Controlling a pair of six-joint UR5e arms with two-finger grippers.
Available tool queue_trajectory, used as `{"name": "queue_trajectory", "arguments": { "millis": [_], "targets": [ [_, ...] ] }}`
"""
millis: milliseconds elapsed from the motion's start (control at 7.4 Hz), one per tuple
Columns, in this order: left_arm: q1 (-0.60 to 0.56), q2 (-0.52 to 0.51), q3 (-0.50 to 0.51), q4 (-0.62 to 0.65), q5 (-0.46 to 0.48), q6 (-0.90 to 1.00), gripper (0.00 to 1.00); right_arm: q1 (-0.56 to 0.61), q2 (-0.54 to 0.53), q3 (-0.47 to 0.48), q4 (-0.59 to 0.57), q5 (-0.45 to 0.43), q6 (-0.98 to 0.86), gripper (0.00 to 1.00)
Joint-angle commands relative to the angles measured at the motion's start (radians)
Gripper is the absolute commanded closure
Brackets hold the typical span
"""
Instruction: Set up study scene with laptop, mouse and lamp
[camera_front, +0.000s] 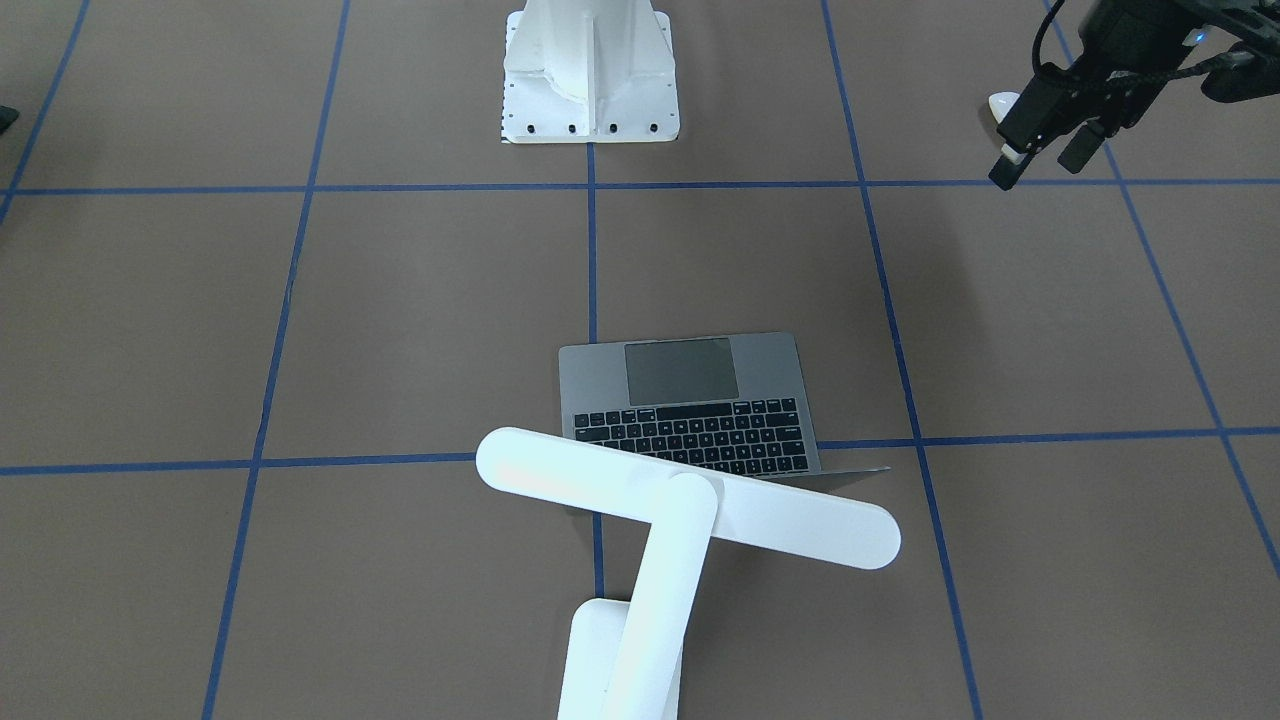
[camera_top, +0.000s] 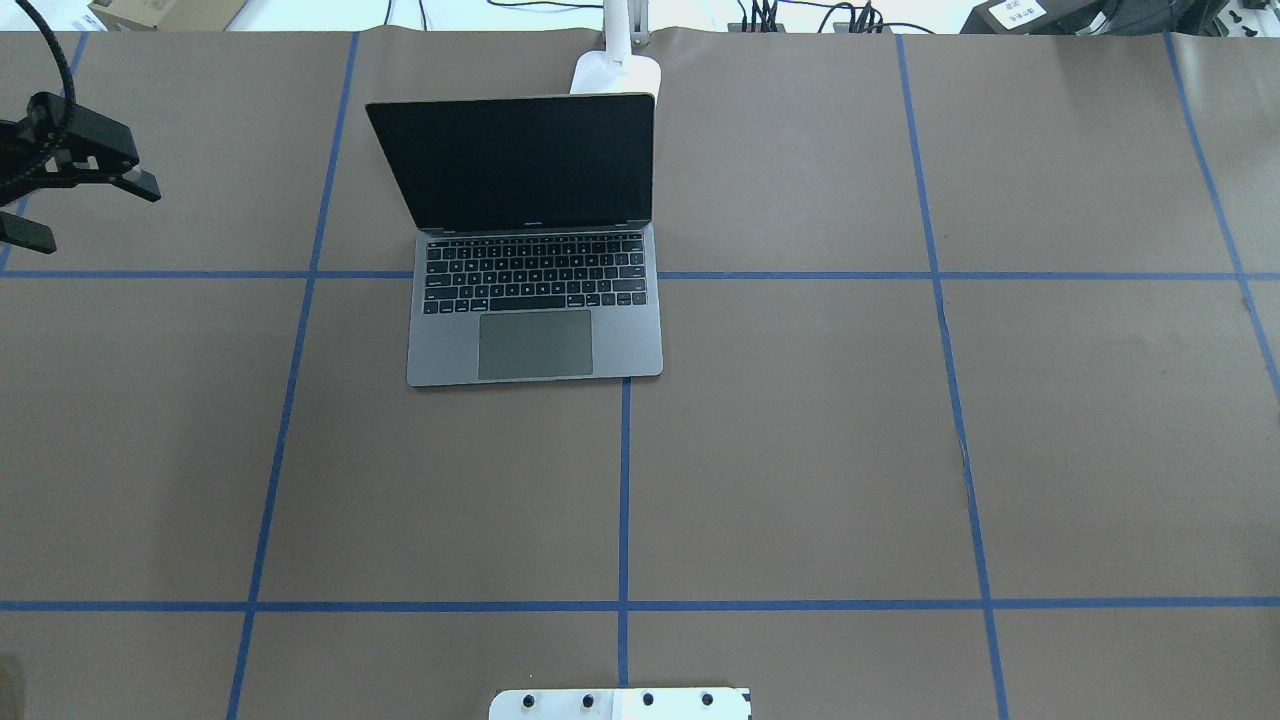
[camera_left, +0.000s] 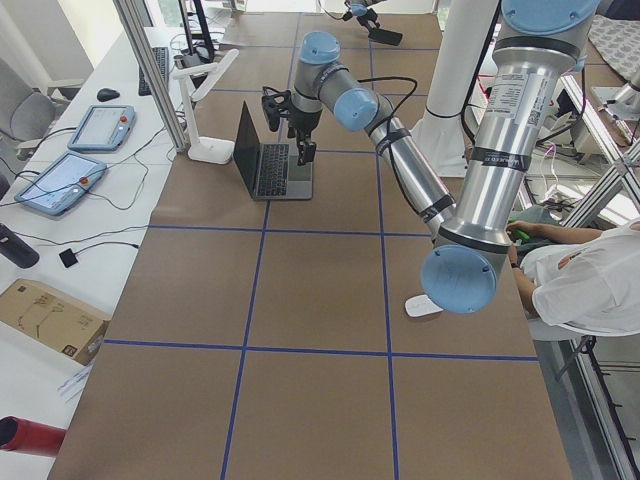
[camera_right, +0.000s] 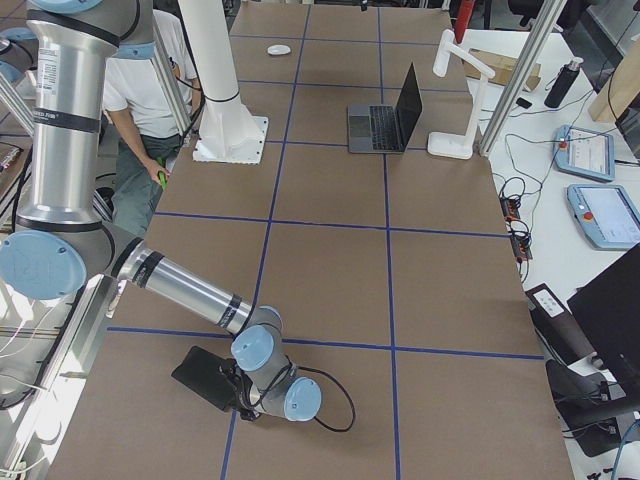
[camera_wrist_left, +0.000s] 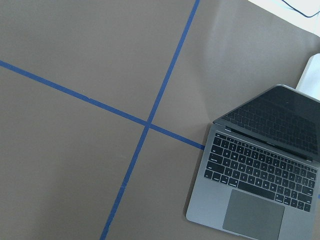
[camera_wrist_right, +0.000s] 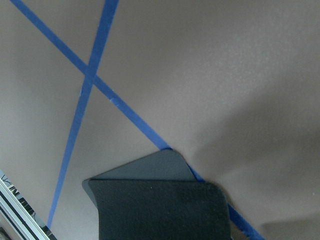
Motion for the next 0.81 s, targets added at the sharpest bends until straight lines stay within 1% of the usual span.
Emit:
{"name": "queue_trajectory", "arguments": {
  "millis": [0, 270, 405, 541, 676],
  "targets": [
    [0.000, 0.001, -0.014, 0.004, -0.001, -0.006, 0.00, -0.001, -0.028, -0.002, 0.004, 0.000, -0.009, 0.09],
    [0.000, 0.001, -0.018, 0.005, -0.001, -0.006, 0.00, 0.009, -0.037, 0.016, 0.002, 0.001, -0.004, 0.09],
    [0.002, 0.001, -0.021, 0.005, 0.000, -0.009, 0.00, 0.018, -0.038, 0.057, -0.010, 0.004, 0.002, 0.08],
    [0.002, 0.001, -0.023, 0.005, -0.001, -0.009, 0.00, 0.023, -0.035, 0.068, -0.053, 0.010, 0.003, 0.08],
    [0.002, 0.001, -0.023, 0.005, -0.001, -0.009, 0.00, 0.023, -0.040, 0.058, -0.053, 0.012, 0.003, 0.08]
  ]
}}
